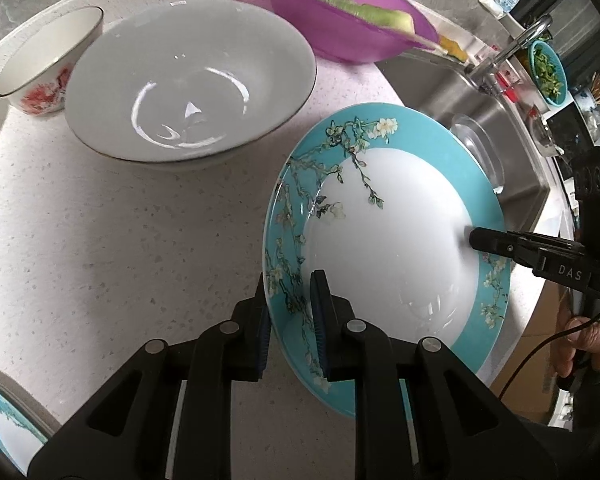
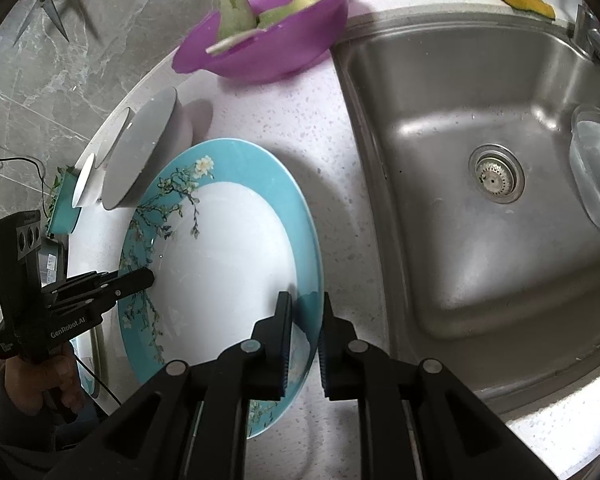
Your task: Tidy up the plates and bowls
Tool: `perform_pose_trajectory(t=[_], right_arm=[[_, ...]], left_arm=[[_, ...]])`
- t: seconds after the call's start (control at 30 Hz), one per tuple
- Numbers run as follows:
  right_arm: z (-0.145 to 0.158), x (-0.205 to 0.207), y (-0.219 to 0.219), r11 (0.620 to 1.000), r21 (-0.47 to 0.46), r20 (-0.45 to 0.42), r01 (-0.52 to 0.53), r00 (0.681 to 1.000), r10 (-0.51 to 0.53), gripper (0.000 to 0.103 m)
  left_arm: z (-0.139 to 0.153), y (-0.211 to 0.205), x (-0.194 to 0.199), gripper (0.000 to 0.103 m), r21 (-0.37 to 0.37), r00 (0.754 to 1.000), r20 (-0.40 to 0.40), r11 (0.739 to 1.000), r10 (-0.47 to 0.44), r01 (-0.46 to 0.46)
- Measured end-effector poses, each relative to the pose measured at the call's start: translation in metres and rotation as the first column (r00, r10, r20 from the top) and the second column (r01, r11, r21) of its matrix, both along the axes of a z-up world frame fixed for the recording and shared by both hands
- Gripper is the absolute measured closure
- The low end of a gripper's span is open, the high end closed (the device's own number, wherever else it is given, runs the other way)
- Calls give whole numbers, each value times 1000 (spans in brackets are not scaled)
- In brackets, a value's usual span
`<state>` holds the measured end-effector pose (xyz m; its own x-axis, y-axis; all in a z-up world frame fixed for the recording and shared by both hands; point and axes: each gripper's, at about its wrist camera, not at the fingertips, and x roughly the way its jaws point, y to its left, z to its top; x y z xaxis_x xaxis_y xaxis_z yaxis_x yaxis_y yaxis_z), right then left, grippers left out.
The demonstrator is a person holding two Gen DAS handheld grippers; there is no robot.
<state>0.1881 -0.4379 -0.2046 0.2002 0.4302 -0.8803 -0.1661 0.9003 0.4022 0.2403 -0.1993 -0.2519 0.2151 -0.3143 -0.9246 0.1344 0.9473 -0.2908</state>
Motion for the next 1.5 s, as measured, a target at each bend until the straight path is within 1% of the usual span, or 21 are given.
perform_pose_trajectory(t=[0.33, 0.63, 0.77, 1.1, 1.27, 1.33, 1.5], right_arm=[[28, -8, 19, 999, 2, 24, -41, 999, 41, 89], [42, -16, 60, 994, 0, 37, -110, 993, 110, 89], [47, -18, 81, 989, -1, 38, -145, 989, 145, 89], [51, -24, 137, 973, -3, 36, -231, 972, 230, 89], [53, -27, 167, 961, 1, 37, -277, 960, 277, 89], [53, -29, 179, 956, 2, 35, -295, 955, 295, 89], [52, -36, 210, 940, 8, 33, -340, 940, 339, 89]], left_arm=[[33, 28, -23, 87, -13, 999, 22, 1000, 29, -29], [55, 76, -58, 87, -13, 995, 39, 996, 90, -90], [61, 97, -72, 87, -14, 992, 41, 992, 122, -122], [68, 164, -106, 86, -13, 977, 40, 978, 208, -208], [71, 203, -126, 86, -10, 967, 41, 968, 253, -252], [70, 209, -131, 86, -7, 962, 41, 963, 269, -269], [72, 244, -153, 86, -1, 947, 40, 948, 318, -318]])
